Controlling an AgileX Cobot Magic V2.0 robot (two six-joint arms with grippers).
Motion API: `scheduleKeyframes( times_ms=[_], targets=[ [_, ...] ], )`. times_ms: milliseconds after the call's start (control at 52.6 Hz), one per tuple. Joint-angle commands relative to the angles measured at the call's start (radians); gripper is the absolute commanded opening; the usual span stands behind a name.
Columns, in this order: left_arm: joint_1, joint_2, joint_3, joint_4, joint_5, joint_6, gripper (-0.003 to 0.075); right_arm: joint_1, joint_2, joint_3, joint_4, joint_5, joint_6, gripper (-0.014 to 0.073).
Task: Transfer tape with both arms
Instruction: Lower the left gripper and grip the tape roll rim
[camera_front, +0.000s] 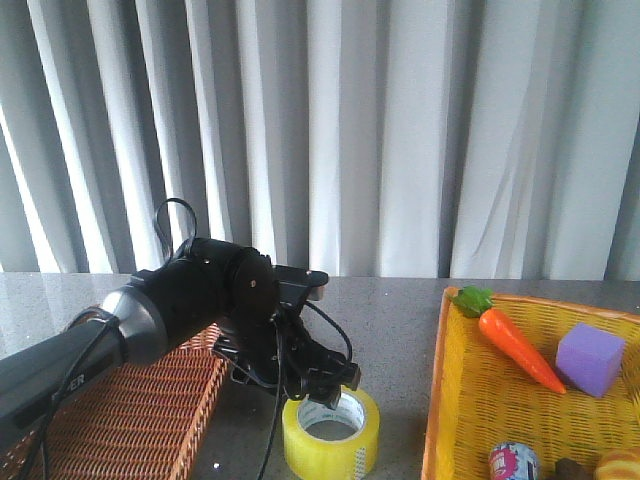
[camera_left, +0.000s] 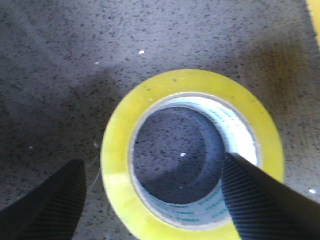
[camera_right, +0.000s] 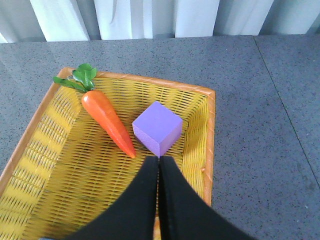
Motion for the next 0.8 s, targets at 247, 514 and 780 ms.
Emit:
scheduleKeyframes(
  times_ms=[247, 514, 780],
  targets=[
    [-0.003, -0.022, -0.034, 0.090, -0.017, -0.078, 0.0535, -0.007, -0.030, -0.024, -0.005, -0.057, -0.011, -0.0009],
    [-0.003, 0.017, -0.034, 0.077, 0.003, -0.078, 0.0530, -0.007, -0.030, -0.024, -0.005, -0.057, -0.011, -0.0009],
    [-0.003, 0.022, -0.034, 0.078, 0.002, -0.128, 0.0378, -0.007, -0.030, -0.024, -0.005, -0.057, -0.011, -0.0009]
  ],
)
